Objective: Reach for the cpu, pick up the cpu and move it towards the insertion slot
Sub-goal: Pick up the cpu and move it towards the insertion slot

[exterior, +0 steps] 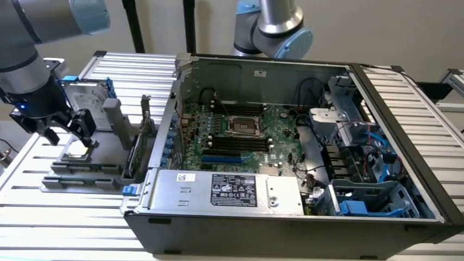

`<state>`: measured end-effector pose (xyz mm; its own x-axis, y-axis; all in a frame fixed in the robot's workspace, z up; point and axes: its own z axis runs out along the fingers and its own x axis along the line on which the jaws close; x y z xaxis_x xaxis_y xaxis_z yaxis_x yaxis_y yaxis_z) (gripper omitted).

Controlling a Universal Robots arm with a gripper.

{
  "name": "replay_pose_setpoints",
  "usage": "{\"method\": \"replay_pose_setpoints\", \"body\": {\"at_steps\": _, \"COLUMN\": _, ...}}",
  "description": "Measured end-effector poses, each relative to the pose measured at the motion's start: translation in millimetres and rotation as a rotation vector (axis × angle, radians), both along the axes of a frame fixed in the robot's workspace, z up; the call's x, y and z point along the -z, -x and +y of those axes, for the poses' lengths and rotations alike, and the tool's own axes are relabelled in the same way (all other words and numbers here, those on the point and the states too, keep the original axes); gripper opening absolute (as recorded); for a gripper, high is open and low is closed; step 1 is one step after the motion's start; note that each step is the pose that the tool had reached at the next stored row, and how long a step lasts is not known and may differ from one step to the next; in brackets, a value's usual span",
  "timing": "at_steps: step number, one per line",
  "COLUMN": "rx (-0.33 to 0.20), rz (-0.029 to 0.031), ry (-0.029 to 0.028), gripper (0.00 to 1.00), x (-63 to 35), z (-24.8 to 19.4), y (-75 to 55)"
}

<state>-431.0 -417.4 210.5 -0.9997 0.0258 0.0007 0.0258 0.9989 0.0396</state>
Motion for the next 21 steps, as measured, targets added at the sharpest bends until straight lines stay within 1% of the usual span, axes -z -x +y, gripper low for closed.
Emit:
{"method": "replay_pose_setpoints", "body": {"at_steps": 8, "rx": 0.000, "rz": -0.0001, "ry": -0.0008, "gripper": 0.77, "x": 13.2, "z": 0.1, "y": -0.6}}
{"method": "replay_pose_setpoints", "body": {"at_steps": 21, "rx": -0.001, "rz": -0.0001, "ry": -0.0057, "gripper": 0.77, "x": 18.4, "z": 3.1, "y": -0.6}}
